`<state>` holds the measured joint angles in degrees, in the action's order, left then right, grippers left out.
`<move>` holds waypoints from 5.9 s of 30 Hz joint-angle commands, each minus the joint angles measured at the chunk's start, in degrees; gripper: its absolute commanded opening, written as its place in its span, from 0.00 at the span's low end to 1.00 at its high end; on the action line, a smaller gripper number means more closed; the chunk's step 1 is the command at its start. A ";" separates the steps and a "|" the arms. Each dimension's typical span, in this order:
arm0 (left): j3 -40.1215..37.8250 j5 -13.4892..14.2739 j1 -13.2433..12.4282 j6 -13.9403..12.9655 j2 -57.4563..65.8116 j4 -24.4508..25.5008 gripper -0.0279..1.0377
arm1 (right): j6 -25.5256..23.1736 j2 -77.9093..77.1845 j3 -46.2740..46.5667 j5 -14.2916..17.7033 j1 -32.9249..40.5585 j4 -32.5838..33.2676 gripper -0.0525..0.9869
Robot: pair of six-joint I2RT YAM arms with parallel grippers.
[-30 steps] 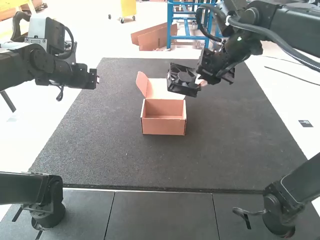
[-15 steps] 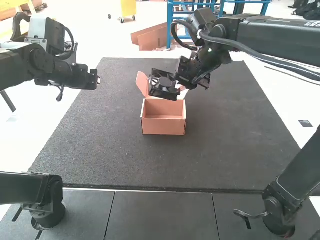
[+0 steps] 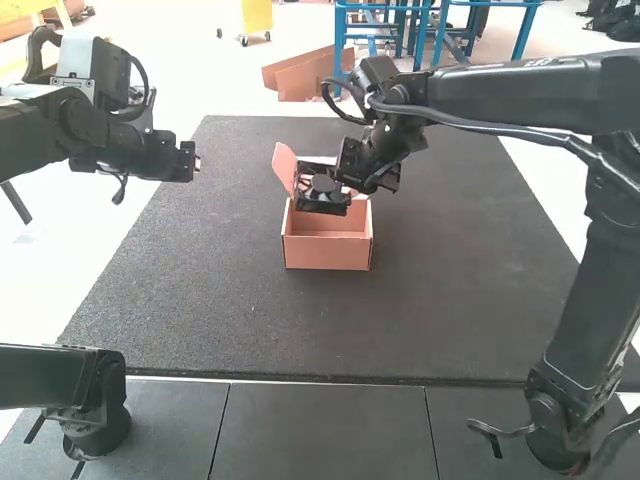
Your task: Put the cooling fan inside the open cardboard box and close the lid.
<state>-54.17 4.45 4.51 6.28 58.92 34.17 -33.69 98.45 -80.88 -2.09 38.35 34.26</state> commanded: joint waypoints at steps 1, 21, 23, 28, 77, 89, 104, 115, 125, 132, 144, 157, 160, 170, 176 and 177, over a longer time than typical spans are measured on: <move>-0.50 -0.76 0.41 -0.40 -1.26 -0.16 0.93 | 2.67 0.60 -0.15 0.77 -1.17 -1.48 0.04; -0.32 -0.76 0.41 -0.22 -1.43 -0.51 0.93 | 4.34 10.09 -3.32 2.00 -3.10 -4.29 0.04; -0.32 -0.76 0.41 -0.22 -1.43 -0.42 0.93 | 4.42 10.88 -3.58 2.00 -3.10 -4.64 0.04; -0.41 -0.76 0.41 0.31 -1.43 0.02 0.93 | 4.42 12.73 -4.02 2.09 -3.10 -5.52 0.04; -4.71 -1.02 2.69 0.66 19.22 -16.16 0.93 | 27.98 -3.09 2.48 3.05 -12.42 -13.08 0.92; -8.23 -1.02 4.10 0.66 30.12 -26.88 0.93 | 27.36 -1.60 7.41 3.23 -14.00 -31.54 0.92; -11.66 -1.90 1.99 0.31 37.94 -33.56 0.93 | 26.84 3.15 4.24 3.14 -14.27 -32.50 0.92; -18.43 -2.78 2.69 0.31 42.07 -32.15 0.93 | 26.40 6.05 0.64 3.76 -16.90 -31.89 0.92; -22.47 -3.13 4.80 0.48 45.50 -30.66 0.93 | 26.49 8.24 -2.70 3.58 -19.28 -30.75 0.91; -24.31 -3.83 6.12 1.01 46.82 -29.87 0.93 | 26.57 10.09 -5.25 1.38 -19.80 -28.11 0.91; -25.02 -6.21 7.44 1.27 47.26 -29.52 0.93 | 26.84 13.87 -9.21 -0.29 -19.98 -23.63 0.91; -25.02 -6.47 7.44 1.36 47.43 -29.25 0.93 | 26.75 17.12 -13.69 -1.69 -19.98 -20.20 0.78; -25.02 -6.47 7.44 1.36 47.52 -29.34 0.93 | 26.66 17.21 -13.60 -1.87 -19.98 -20.11 0.71; -25.02 -6.47 7.44 1.36 47.52 -29.34 0.93 | 26.49 17.30 -13.60 -4.24 -19.36 -17.30 0.57; -25.02 -6.38 7.44 1.36 47.52 -29.25 0.93 | 26.57 17.30 -13.60 -5.03 -19.36 -17.03 0.38; -25.02 -6.47 7.44 1.36 47.52 -29.25 0.93 | 26.57 17.30 -13.69 -5.21 -19.36 -17.03 0.35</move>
<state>-77.08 -1.39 11.70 6.98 105.73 5.10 -6.85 115.33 -92.82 -6.15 19.59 17.45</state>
